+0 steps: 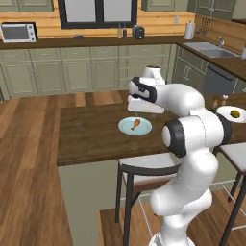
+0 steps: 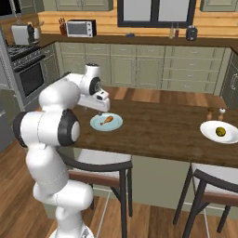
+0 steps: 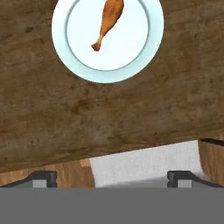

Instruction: Pick the chicken drumstick and lemon from their plates and place them in the bowl. Then put the bowl in the fridge.

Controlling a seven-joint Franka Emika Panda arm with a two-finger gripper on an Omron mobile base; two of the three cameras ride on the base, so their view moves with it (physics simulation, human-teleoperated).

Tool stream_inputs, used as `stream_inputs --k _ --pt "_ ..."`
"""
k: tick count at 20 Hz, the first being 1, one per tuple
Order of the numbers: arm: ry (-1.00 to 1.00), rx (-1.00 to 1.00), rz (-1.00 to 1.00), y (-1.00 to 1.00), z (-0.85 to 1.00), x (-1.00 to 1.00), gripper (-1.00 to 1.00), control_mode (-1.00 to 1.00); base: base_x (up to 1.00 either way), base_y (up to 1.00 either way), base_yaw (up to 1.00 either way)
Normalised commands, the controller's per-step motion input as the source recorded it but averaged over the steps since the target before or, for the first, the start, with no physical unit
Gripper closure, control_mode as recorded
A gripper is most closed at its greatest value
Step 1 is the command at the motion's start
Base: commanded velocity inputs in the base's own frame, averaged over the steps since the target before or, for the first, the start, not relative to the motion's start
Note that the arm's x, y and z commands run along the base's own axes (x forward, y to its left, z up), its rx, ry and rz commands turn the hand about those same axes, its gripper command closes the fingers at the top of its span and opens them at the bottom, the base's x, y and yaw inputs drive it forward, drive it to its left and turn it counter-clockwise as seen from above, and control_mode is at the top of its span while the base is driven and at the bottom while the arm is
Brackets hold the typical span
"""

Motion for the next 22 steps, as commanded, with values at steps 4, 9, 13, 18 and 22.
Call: stream_inputs --k 4,9,13,18,22 --pt "0.12 0.01 -0.10 0.00 -0.55 1.00 -1.00 -1.00 0.00 0.00 0.00" --pt "0.13 0.00 -0.12 0.00 -0.67 1.00 -1.00 -1.00 0.00 0.00 0.00" --pt "0.12 -0.03 -0.07 -0.02 -0.43 0.85 -1.00 -1.00 0.00 0.00 0.00" --pt "0.01 -0.07 -0.03 0.00 -0.34 0.53 -1.00 -1.00 0.00 0.00 0.00" --pt "0.00 -0.05 0.00 0.00 -0.47 0.34 -1.00 -1.00 0.00 0.00 0.00"
